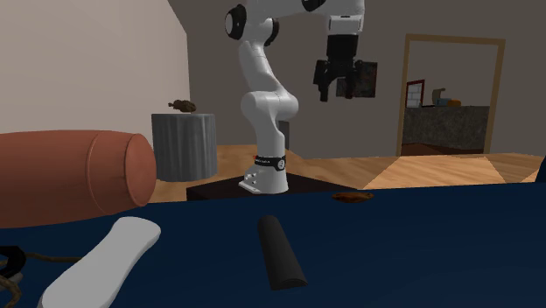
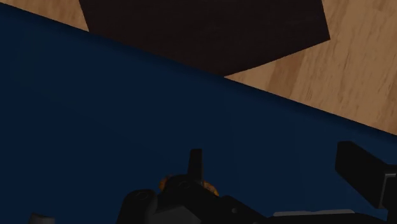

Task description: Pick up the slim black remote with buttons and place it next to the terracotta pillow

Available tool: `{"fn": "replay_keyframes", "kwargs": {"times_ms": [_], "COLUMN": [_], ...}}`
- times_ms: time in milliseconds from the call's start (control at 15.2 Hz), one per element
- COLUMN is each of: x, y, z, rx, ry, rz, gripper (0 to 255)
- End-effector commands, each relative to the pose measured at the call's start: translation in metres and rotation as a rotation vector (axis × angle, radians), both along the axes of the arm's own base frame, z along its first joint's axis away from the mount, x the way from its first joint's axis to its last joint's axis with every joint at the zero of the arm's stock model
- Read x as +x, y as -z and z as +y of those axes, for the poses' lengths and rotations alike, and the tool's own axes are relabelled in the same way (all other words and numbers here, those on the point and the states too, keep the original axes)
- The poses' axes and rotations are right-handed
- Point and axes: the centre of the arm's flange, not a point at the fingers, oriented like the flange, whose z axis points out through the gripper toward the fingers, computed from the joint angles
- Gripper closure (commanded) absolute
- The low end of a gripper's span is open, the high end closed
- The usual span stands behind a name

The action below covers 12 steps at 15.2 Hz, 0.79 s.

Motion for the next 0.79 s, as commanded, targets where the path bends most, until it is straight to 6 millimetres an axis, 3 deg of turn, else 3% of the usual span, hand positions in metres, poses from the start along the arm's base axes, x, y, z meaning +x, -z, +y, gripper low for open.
{"fn": "replay_keyframes", "kwargs": {"times_ms": [0,726], "x": [0.011,0.066], "y": [0.009,0.071], "z": [-0.02,-0.138], "rx": [-0.003,-0.016], "ry": [0.024,0.151], "rz": [-0.002,-0.006], "gripper": [0,0]}}
